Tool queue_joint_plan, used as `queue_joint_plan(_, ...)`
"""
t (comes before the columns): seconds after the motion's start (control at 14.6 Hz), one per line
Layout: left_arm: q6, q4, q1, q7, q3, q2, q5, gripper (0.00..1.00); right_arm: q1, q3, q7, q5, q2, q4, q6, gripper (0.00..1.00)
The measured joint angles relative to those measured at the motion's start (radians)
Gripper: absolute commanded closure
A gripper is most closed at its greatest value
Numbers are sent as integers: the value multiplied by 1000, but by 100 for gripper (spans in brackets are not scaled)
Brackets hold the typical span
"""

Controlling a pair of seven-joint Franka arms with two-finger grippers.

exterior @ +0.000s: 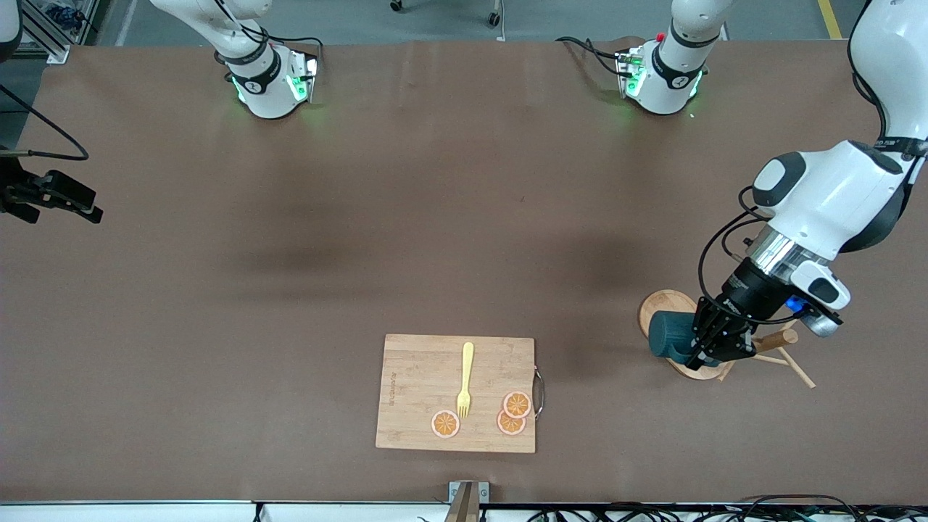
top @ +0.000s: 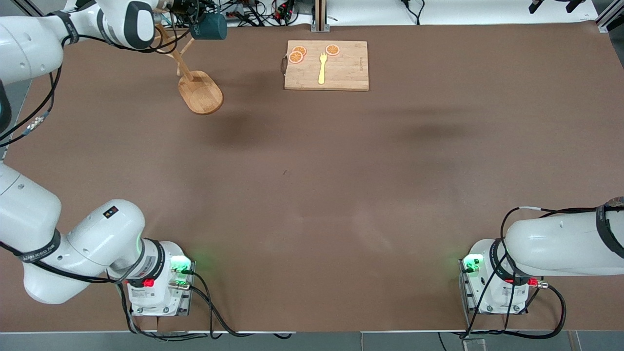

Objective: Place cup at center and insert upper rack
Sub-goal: 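Carry the mug with the left gripper to the wooden mug tree, then hang the mug handle onto a peg of the mug tree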

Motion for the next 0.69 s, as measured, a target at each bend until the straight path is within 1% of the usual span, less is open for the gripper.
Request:
queue_joint_plan(0.21,-1,-52,79,55,-61,0,0,100,0,0,0,0,0,0,0,0)
queue_joint_plan(0.48,-1,-100,115,114,-73,0,0,100,0,0,0,0,0,0,0,0)
queue_joint_plan(0.69,-1,-109,128,123,-73,1,0,100,0,0,0,0,0,0,0,0)
